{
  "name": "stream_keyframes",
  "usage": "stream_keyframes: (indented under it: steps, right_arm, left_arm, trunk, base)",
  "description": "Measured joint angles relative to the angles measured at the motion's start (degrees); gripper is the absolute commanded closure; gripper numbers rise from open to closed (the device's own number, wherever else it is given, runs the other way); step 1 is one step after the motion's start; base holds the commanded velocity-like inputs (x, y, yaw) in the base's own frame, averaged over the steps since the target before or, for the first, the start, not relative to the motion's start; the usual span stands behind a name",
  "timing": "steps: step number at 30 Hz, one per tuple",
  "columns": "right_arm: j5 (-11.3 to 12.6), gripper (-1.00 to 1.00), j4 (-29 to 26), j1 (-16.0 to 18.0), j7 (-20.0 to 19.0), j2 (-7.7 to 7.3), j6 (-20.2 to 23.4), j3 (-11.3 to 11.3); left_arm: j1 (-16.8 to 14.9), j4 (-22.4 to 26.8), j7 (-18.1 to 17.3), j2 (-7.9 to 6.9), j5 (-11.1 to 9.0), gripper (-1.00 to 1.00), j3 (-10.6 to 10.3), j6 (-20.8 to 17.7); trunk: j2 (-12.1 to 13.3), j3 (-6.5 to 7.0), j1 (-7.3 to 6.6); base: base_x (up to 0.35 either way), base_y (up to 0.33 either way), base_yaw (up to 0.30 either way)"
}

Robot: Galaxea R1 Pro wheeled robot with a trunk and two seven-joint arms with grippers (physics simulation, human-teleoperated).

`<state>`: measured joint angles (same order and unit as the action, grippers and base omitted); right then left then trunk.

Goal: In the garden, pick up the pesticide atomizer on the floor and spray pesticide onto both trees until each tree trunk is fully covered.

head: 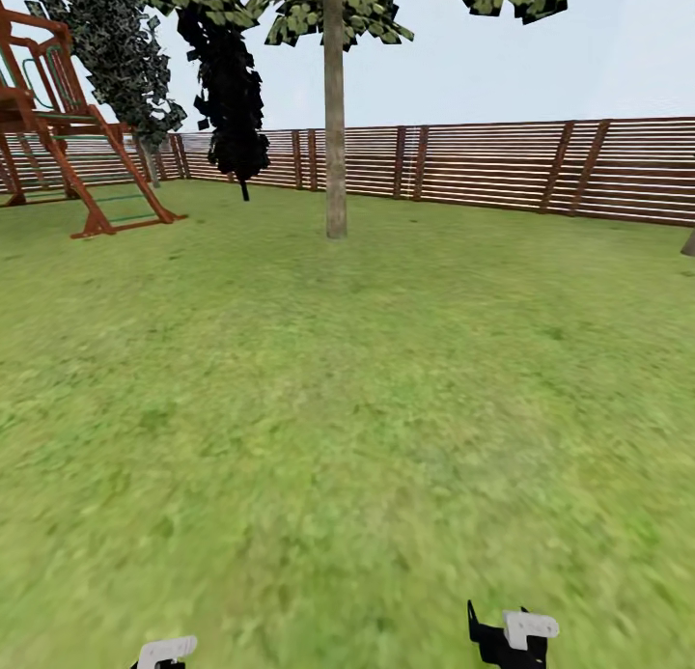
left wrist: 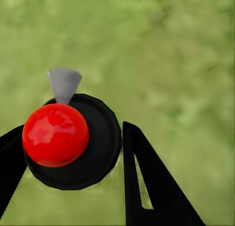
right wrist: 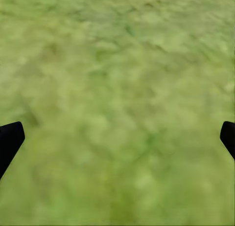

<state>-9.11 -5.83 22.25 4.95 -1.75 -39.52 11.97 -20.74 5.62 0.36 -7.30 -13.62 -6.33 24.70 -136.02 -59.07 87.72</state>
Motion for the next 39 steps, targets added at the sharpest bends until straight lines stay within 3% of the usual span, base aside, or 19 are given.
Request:
stream_keyframes:
  steps: [4,7,39]
  right_arm:
    - [0.08,-1.00,1.63,-2.50,0.06,0.01,-14.44,0.02]
    - [-0.01,-1.00,2.48,-3.50,-0.21,0.00,-20.11,-0.01]
    - [-0.12,-1.00,4.42,-3.97,-0.11,0.00,-20.48,0.08]
  left_arm:
    - [0.02,0.00,0.00,0.00,0.00,1.00,0.00,0.04]
    - [0.03,0.00,0.00,-0.01,-0.01,1.00,0.00,0.13]
    - [0.02,0.00,0.00,0.01,-0.03,1.00,-0.08,0.17]
  trunk:
    - [0.00,0.00,0.00]
    - [0.00,0.00,0.00]
    - [0.00,0.00,0.00]
  base:
    - [0.338,0.000,0.000]
    - [0.338,0.000,0.000]
    - [0.338,0.000,0.000]
